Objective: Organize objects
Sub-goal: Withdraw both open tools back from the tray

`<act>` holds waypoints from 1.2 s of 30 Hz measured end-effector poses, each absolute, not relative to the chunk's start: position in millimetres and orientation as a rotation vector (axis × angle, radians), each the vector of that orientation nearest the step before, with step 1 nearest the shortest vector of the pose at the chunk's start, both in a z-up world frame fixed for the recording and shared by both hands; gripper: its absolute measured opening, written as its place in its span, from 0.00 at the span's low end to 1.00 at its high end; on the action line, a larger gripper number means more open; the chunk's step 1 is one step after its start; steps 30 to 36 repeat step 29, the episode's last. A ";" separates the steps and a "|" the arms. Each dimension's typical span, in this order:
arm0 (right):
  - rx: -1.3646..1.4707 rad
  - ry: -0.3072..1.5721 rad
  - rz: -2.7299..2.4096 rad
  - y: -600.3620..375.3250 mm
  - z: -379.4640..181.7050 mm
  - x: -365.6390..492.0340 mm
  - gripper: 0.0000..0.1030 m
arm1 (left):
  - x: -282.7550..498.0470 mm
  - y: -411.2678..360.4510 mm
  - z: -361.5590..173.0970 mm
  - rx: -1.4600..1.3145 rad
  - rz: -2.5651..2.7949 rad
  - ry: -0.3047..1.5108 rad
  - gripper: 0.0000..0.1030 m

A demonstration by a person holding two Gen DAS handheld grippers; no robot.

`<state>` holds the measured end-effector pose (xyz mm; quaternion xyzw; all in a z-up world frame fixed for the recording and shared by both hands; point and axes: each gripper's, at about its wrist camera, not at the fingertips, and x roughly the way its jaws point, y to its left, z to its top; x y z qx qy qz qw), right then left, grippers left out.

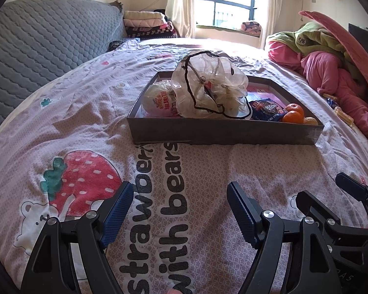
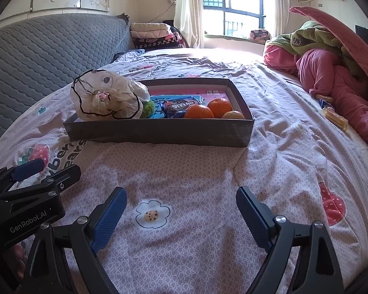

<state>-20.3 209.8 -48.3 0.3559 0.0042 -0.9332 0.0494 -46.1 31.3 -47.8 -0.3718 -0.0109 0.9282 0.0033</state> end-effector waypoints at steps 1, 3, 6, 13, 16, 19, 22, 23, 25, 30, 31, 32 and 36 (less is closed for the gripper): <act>1.082 0.015 -2.845 210.1 -48.3 -19.7 0.88 | -46.4 31.7 -48.0 -1.165 2.910 -0.031 0.77; 1.087 0.015 -2.846 210.8 -48.7 -19.9 0.88 | -46.5 32.2 -48.4 -1.166 2.906 -0.030 0.77; 1.089 0.014 -2.851 211.4 -48.7 -19.9 0.88 | -46.7 32.1 -48.3 -1.168 2.905 -0.031 0.77; 1.098 0.028 -2.844 210.5 -50.6 -18.8 0.88 | -45.9 31.7 -48.1 -1.165 2.905 -0.032 0.77; 1.096 0.028 -2.845 210.5 -50.6 -18.6 0.88 | -45.8 32.2 -48.5 -1.168 2.904 -0.031 0.77; 1.096 0.028 -2.845 210.7 -50.8 -18.7 0.88 | -45.9 32.3 -48.6 -1.170 2.905 -0.029 0.77; 1.094 0.031 -2.850 211.1 -50.6 -18.5 0.88 | -46.1 32.3 -48.8 -1.171 2.902 -0.028 0.77; 1.092 0.029 -2.852 211.4 -50.5 -18.4 0.88 | -46.1 32.2 -48.8 -1.170 2.901 -0.028 0.77; 1.094 0.026 -2.853 211.9 -50.6 -18.6 0.88 | -45.6 32.1 -48.7 -1.168 2.900 -0.029 0.77; 1.104 0.027 -2.847 212.1 -51.9 -19.9 0.88 | -45.9 31.9 -49.4 -1.169 2.900 -0.027 0.77; 1.104 0.027 -2.847 212.1 -51.9 -19.9 0.88 | -45.9 31.9 -49.4 -1.169 2.900 -0.027 0.77; 1.104 0.027 -2.847 212.1 -51.9 -19.9 0.88 | -45.9 31.9 -49.4 -1.169 2.900 -0.027 0.77; 1.104 0.027 -2.847 212.1 -51.9 -19.9 0.88 | -45.9 31.9 -49.4 -1.169 2.900 -0.027 0.77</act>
